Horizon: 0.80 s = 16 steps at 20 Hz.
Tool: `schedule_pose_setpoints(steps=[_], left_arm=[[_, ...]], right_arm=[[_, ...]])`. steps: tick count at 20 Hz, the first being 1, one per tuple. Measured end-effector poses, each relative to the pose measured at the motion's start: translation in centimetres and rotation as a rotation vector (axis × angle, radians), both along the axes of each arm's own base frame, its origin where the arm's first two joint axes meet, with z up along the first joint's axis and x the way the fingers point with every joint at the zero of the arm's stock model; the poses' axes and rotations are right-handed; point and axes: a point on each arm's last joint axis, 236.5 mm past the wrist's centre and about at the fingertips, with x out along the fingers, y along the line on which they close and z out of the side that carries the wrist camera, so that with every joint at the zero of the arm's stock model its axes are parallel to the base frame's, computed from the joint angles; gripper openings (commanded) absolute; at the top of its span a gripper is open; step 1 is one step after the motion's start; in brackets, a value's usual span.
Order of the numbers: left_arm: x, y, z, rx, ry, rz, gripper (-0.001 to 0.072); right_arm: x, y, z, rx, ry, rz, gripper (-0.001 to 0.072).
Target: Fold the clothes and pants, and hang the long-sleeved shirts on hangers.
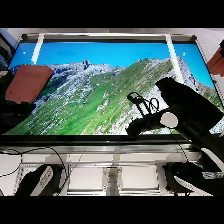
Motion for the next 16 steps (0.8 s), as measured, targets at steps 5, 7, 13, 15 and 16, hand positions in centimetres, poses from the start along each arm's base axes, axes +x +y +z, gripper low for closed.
schedule_pose_setpoints(steps=[5,7,13,15,16], left_arm=[[0.0,0.0,0.0,0.0,0.0,0.0,0.0377],[0.0,0.0,0.0,-0.001,0.0,0.0,0.0377],[0.0,0.0,0.0,-0.001,0.001,0.0,0.0377],[0.0,0.0,0.0,-0.001,0.001,0.0,0.0377],[0.0,0.0,0.0,-0.001,0.001,0.0,0.0377]], right_arm=[[-0.1,0.2,-0.2,0.007,0.029,-0.029,0.001],[-0.3,0.2,-0.8,-0.003,0.059,-0.037,0.001],[0.1,1.1,-2.8,-0.008,0.116,-0.061,0.001],[0.7,1.4,-2.8,0.005,0.103,-0.072,0.001],[1.0,1.6,-2.8,0.01,0.094,-0.077,0.001]])
